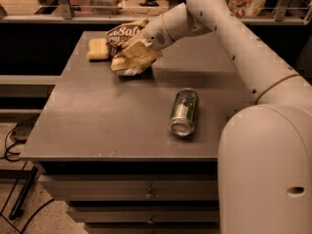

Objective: Move brown chip bag near sponge

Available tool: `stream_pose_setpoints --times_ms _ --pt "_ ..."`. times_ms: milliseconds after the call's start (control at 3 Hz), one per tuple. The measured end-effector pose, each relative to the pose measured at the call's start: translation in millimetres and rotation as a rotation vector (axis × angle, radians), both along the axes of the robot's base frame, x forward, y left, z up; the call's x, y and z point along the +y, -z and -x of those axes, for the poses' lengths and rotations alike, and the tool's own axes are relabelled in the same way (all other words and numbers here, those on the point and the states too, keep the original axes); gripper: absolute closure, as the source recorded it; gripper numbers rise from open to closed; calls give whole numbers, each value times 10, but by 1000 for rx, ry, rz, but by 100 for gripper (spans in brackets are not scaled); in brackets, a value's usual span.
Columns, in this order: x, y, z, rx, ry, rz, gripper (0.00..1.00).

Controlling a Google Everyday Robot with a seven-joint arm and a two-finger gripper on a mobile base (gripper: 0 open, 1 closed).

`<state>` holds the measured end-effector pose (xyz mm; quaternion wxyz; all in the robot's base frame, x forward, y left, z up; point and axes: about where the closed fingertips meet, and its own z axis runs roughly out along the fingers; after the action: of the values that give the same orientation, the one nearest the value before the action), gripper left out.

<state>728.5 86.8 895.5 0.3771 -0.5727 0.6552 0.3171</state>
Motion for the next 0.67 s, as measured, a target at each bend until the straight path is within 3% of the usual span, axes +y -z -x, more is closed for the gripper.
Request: stream_pose_setpoints --times_ms 333,667 --pt "333 -197 82 -44 -102 -36 100" --pt "524 -289 138 -65 -162 -39 82"
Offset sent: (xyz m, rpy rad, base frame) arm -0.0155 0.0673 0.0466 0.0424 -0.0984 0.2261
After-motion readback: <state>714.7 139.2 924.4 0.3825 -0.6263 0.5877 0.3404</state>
